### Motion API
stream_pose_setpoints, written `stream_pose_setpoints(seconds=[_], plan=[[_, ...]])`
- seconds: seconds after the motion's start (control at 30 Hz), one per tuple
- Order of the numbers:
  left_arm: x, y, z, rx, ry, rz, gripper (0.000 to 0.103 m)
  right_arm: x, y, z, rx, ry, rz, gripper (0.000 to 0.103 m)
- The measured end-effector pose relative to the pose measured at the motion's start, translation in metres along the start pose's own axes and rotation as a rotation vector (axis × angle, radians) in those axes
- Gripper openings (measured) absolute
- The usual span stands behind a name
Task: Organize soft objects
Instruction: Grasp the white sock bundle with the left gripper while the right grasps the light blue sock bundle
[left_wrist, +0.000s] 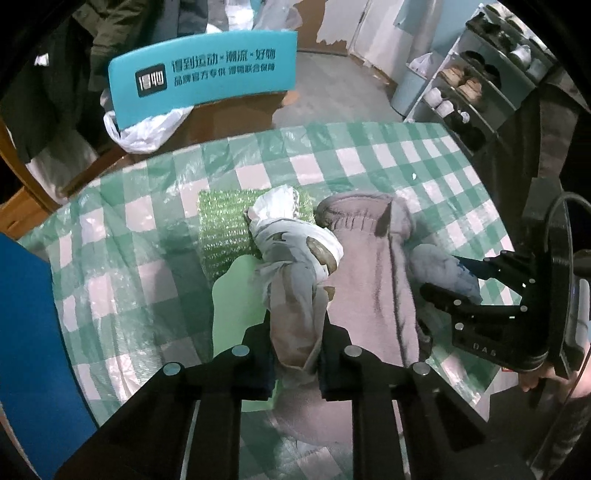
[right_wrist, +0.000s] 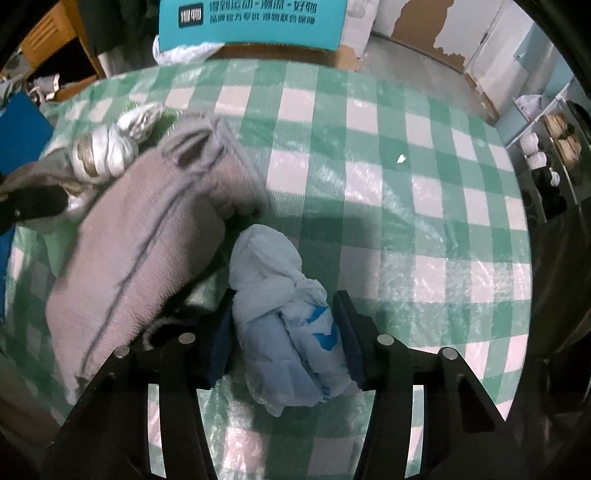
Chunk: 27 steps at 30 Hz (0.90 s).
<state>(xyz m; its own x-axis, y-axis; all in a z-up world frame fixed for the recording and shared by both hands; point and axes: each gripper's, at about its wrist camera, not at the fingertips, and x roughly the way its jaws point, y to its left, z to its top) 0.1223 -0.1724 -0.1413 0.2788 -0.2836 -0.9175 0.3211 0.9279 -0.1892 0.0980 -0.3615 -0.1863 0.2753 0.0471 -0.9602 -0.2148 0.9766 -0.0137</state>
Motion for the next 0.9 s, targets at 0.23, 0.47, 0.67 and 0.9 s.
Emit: stream_pose_setpoints(seconds=[0.23, 0.47, 0.67, 0.9], plan=[[-0.020, 0.002, -0.001, 0.000, -0.041, 0.003, 0.016, -0.020, -0.003, 0.005, 0.029, -0.025, 0.000, 0.051], [-0.042, 0.004, -0.004, 0.001, -0.083, 0.017, 0.016, -0.049, 0.001, 0.006, 0.034, -0.073, 0.011, 0.051], [-0.064, 0.003, -0.010, 0.012, -0.121, 0.041, 0.016, -0.076, 0.011, 0.009, 0.014, -0.117, 0.015, 0.051], [-0.091, 0.006, -0.021, 0.021, -0.161, 0.056, 0.016, -0.096, 0.025, 0.007, -0.022, -0.160, 0.029, 0.051]])
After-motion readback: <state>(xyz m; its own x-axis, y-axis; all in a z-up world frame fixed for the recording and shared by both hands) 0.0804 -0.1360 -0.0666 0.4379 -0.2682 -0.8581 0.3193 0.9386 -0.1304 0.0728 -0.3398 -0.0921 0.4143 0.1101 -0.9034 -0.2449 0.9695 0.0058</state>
